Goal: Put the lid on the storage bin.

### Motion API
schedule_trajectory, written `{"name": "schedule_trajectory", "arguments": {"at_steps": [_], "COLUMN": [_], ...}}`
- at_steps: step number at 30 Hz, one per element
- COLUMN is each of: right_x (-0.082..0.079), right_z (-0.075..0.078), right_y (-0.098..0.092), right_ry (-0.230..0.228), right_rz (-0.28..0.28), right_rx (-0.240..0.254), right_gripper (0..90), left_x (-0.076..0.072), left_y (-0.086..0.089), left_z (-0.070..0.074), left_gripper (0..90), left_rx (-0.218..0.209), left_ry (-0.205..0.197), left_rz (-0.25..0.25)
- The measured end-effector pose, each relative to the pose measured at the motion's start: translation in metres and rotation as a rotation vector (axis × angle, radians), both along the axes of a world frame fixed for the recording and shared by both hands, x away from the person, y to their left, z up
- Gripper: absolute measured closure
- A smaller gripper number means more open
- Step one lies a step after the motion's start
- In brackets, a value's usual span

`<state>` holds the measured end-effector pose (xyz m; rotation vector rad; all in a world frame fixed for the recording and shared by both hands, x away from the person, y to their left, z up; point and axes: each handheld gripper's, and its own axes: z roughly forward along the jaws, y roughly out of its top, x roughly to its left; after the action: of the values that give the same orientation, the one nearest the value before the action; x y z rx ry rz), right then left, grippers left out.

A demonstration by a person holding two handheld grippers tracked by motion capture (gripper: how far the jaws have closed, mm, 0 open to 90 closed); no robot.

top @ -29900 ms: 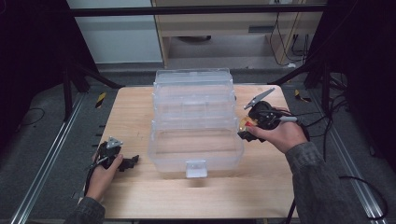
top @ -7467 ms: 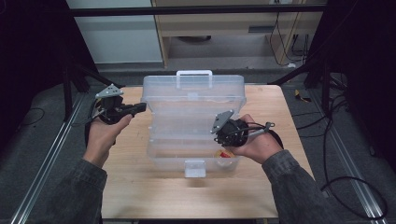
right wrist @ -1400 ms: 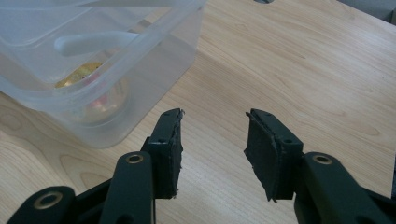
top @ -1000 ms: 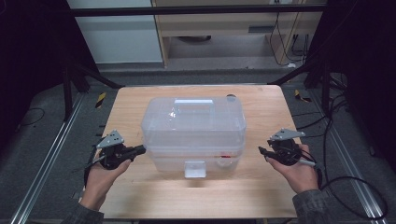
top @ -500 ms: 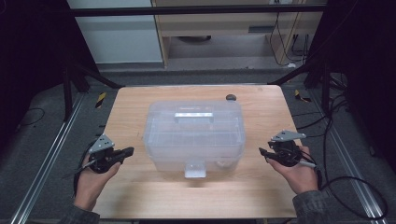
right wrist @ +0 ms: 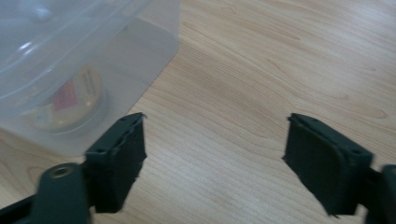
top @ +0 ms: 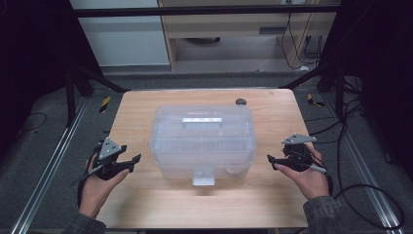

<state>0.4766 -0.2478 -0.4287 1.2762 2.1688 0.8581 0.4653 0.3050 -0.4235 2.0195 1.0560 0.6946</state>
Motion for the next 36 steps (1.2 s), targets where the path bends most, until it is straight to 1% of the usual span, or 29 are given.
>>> {"name": "schedule_trajectory", "arguments": {"at_steps": [1, 5, 8, 9, 10, 11, 14, 16, 17, 20, 21, 24, 26, 28, 29, 31, 32, 33, 36], "right_x": [0.003, 0.014, 0.024, 0.027, 0.029, 0.032, 0.039, 0.045, 0.048, 0.055, 0.057, 0.062, 0.066, 0.070, 0.073, 0.075, 0.078, 0.079, 0.082], "right_z": [-0.002, -0.008, -0.014, -0.015, -0.017, -0.018, -0.023, -0.027, -0.029, -0.034, -0.035, -0.036, -0.036, -0.038, -0.038, -0.040, -0.042, -0.044, -0.048], "right_y": [0.000, -0.001, -0.004, -0.005, -0.006, -0.008, -0.012, -0.014, -0.014, -0.014, -0.014, -0.012, -0.010, -0.010, -0.010, -0.011, -0.012, -0.012, -0.014], "right_ry": [0.011, 0.045, 0.060, 0.069, 0.068, 0.067, 0.090, 0.102, 0.108, 0.120, 0.127, 0.111, 0.110, 0.107, 0.097, 0.090, 0.090, 0.092, 0.094], "right_rz": [-0.006, -0.040, -0.064, -0.068, -0.076, -0.085, -0.106, -0.107, -0.114, -0.120, -0.119, -0.121, -0.117, -0.119, -0.121, -0.124, -0.127, -0.124, -0.129], "right_rx": [0.000, 0.000, 0.007, 0.012, 0.014, 0.013, 0.037, 0.040, 0.045, 0.034, 0.025, 0.021, 0.013, 0.003, 0.007, 0.024, 0.029, 0.023, 0.021], "right_gripper": [14.7, 8.7, 7.7, 7.6, 7.6, 7.6, 7.9, 8.1, 8.8, 10.0, 10.4, 10.9, 10.9, 10.8, 11.1, 11.2, 11.2, 11.2, 11.2], "left_x": [0.002, 0.009, 0.018, 0.020, 0.023, 0.027, 0.034, 0.040, 0.045, 0.051, 0.053, 0.058, 0.061, 0.064, 0.065, 0.070, 0.070, 0.074, 0.081], "left_y": [0.000, 0.000, 0.003, 0.003, 0.004, 0.003, 0.000, -0.001, -0.002, -0.004, -0.005, -0.007, -0.008, -0.008, -0.008, -0.007, -0.007, -0.005, -0.004], "left_z": [-0.002, -0.009, -0.016, -0.019, -0.021, -0.025, -0.031, -0.035, -0.038, -0.042, -0.043, -0.045, -0.047, -0.048, -0.048, -0.048, -0.048, -0.049, -0.052], "left_gripper": [25.2, 14.4, 7.9, 6.2, 5.3, 5.1, 5.0, 5.0, 5.0, 5.0, 5.0, 5.0, 5.0, 5.0, 5.0, 5.0, 5.0, 5.0, 5.0], "left_rx": [0.008, 0.029, 0.031, 0.025, 0.037, 0.046, 0.073, 0.086, 0.084, 0.108, 0.107, 0.107, 0.120, 0.117, 0.118, 0.114, 0.114, 0.098, 0.097], "left_ry": [0.009, 0.035, 0.067, 0.071, 0.083, 0.097, 0.116, 0.126, 0.133, 0.145, 0.145, 0.150, 0.151, 0.153, 0.154, 0.150, 0.150, 0.151, 0.157], "left_rz": [0.001, 0.004, -0.001, 0.001, -0.002, -0.009, -0.033, -0.035, -0.029, -0.033, -0.032, -0.034, -0.036, -0.033, -0.033, -0.027, -0.027, -0.017, -0.008]}}
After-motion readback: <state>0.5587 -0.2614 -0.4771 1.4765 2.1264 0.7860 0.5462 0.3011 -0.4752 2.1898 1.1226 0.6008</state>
